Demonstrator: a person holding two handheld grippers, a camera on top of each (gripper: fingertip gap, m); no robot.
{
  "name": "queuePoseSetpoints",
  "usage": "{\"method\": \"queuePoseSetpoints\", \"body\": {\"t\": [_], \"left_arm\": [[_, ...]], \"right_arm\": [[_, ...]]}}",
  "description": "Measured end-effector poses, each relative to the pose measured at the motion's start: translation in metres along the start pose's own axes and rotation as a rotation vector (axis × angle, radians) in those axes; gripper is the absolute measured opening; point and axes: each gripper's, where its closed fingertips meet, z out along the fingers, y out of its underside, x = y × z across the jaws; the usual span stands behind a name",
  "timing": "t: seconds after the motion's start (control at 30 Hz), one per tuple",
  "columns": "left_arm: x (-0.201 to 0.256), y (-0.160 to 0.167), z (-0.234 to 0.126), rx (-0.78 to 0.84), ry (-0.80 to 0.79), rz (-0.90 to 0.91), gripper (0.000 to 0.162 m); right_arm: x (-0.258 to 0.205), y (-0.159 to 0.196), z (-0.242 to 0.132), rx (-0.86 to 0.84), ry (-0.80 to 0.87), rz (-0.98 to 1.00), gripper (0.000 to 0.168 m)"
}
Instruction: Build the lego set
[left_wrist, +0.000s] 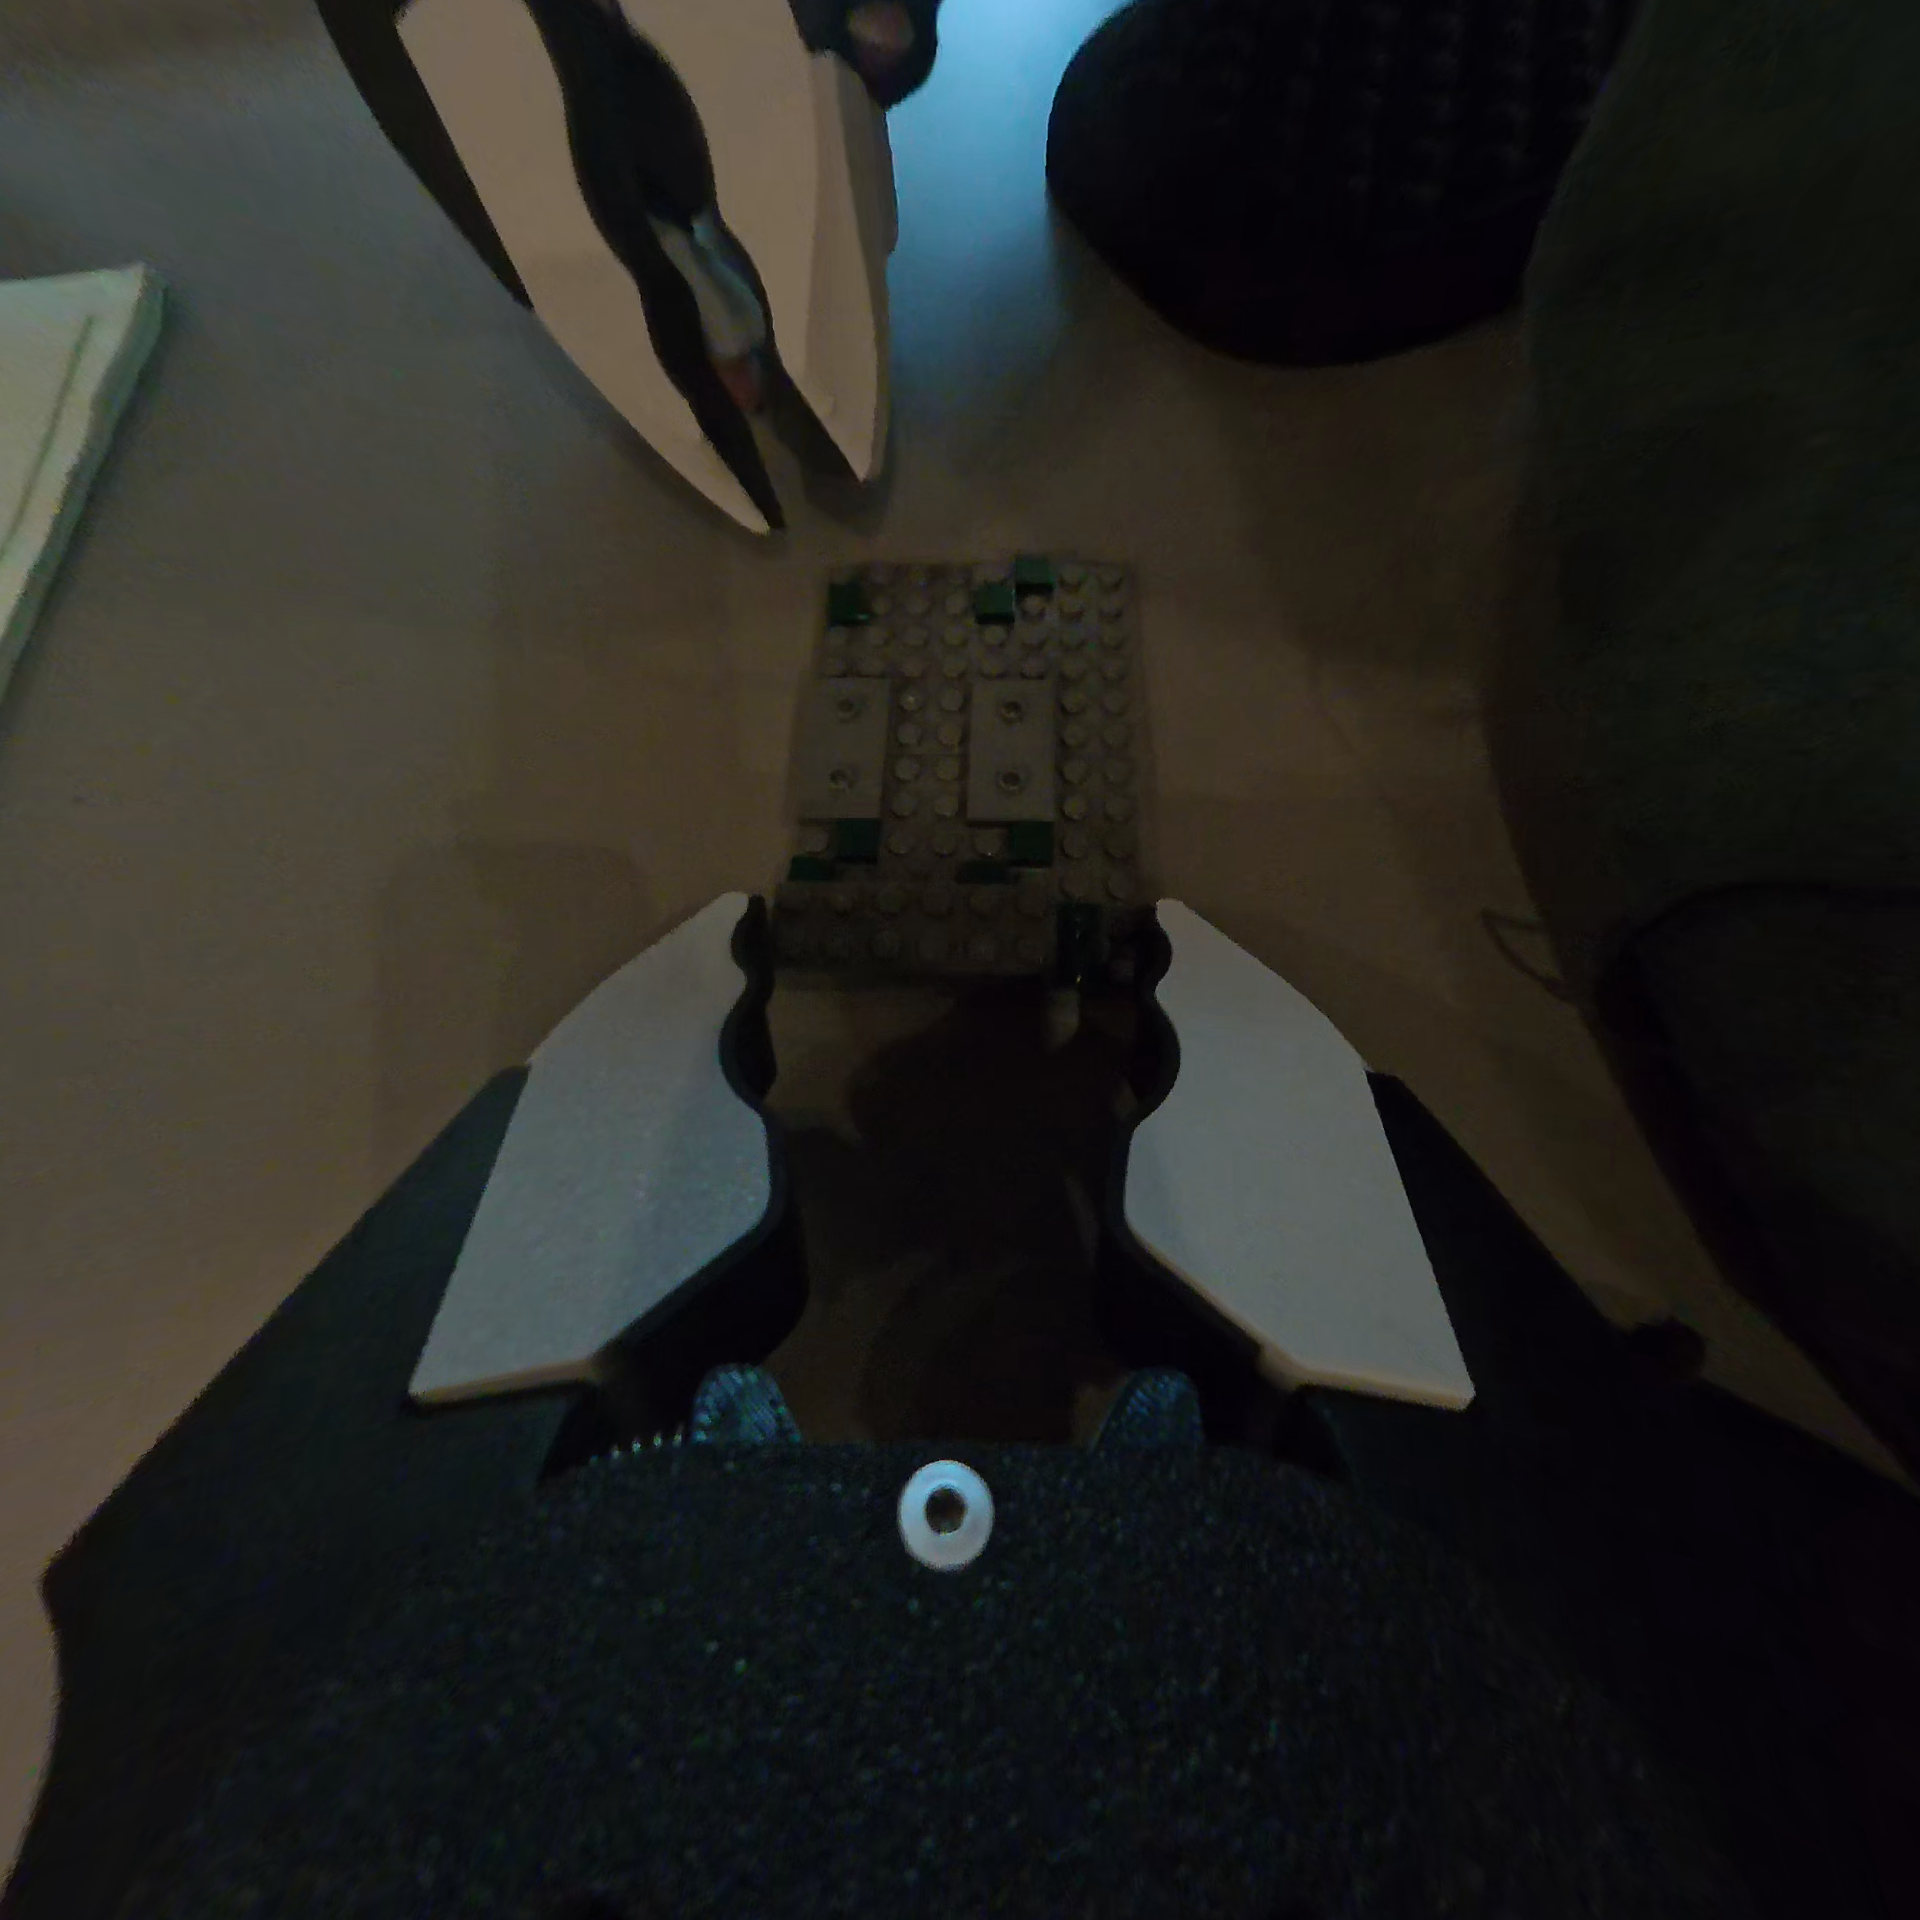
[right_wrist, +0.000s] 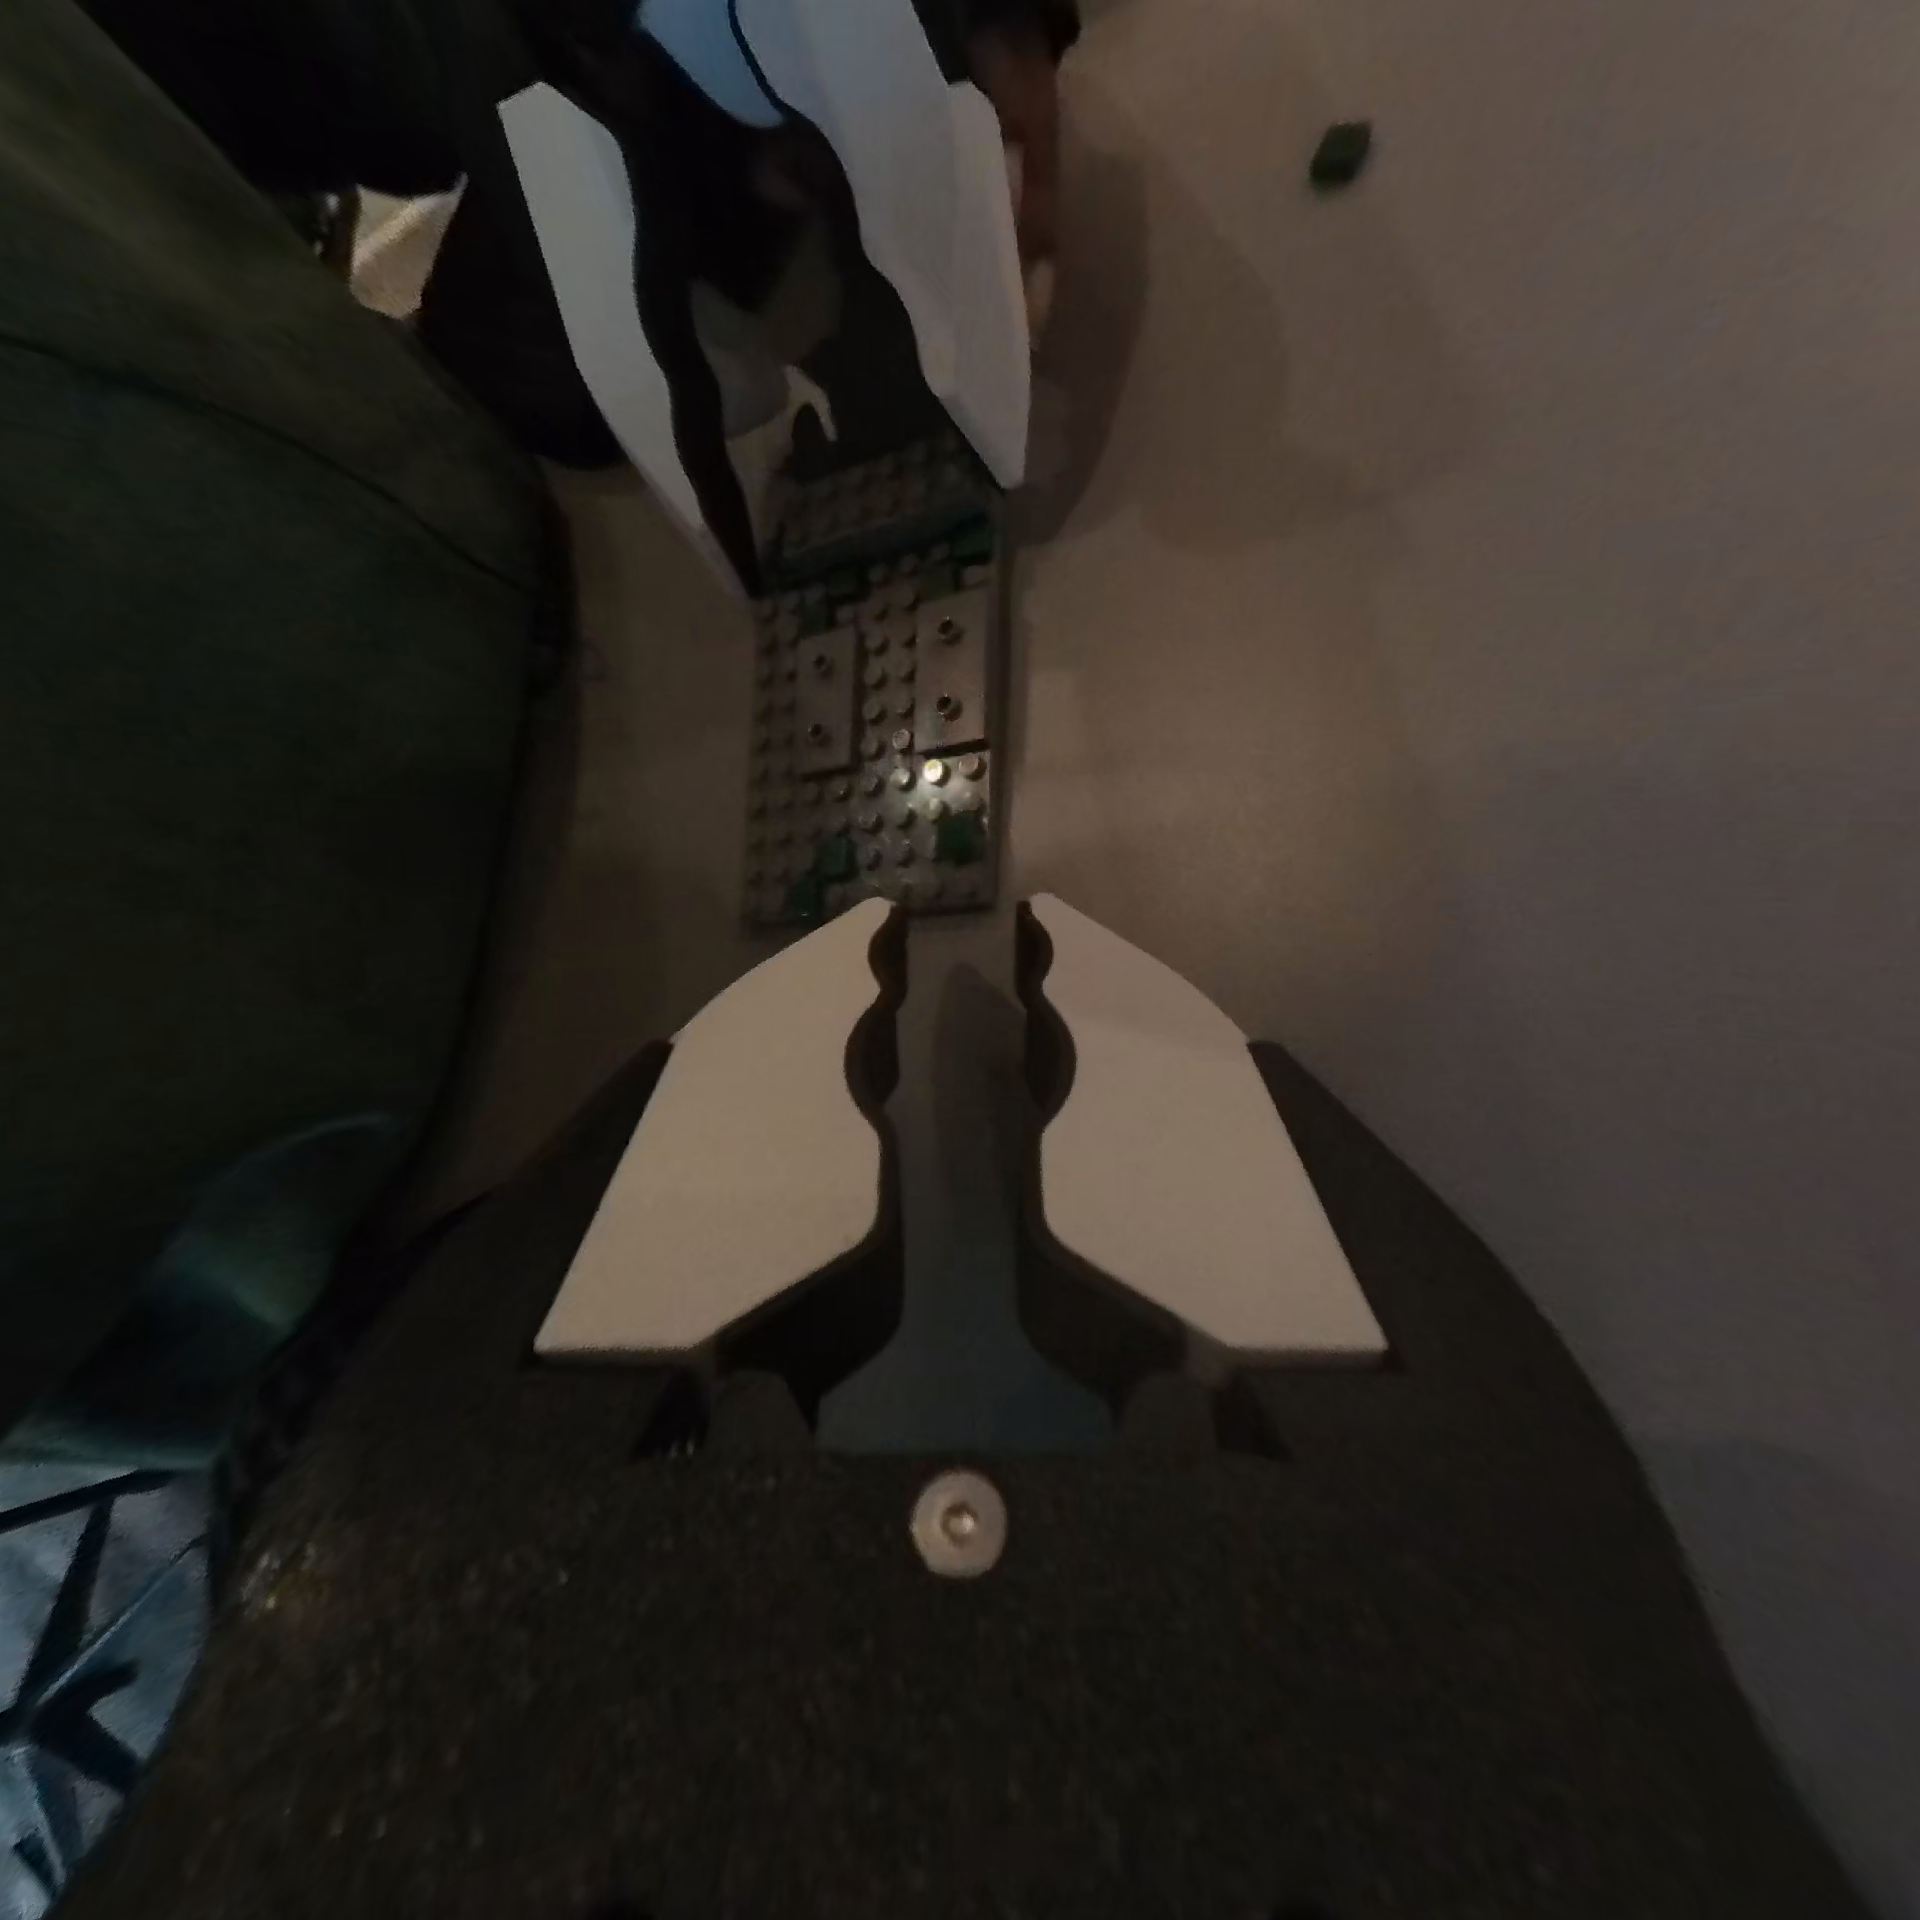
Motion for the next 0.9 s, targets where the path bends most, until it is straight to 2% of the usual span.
{"method": "queuePoseSetpoints", "body": {"t": [0.4, 0.47, 0.73, 0.9], "left_arm": [[0.003, -0.013, -0.007, 0.081, 0.002, 0.016, 0.066], [0.002, -0.019, -0.011, 0.125, 0.001, 0.007, 0.05], [0.007, -0.01, -0.006, 0.055, 0.021, 0.009, 0.05], [0.004, -0.006, -0.006, 0.041, 0.012, -0.004, 0.05]], "right_arm": [[-0.002, 0.001, -0.001, -0.003, -0.044, 0.015, 0.021], [-0.003, 0.002, -0.001, -0.007, -0.045, 0.013, 0.022], [-0.007, 0.004, 0.0, -0.012, -0.041, -0.003, 0.024], [-0.004, 0.001, -0.012, 0.022, -0.009, 0.002, 0.024]]}}
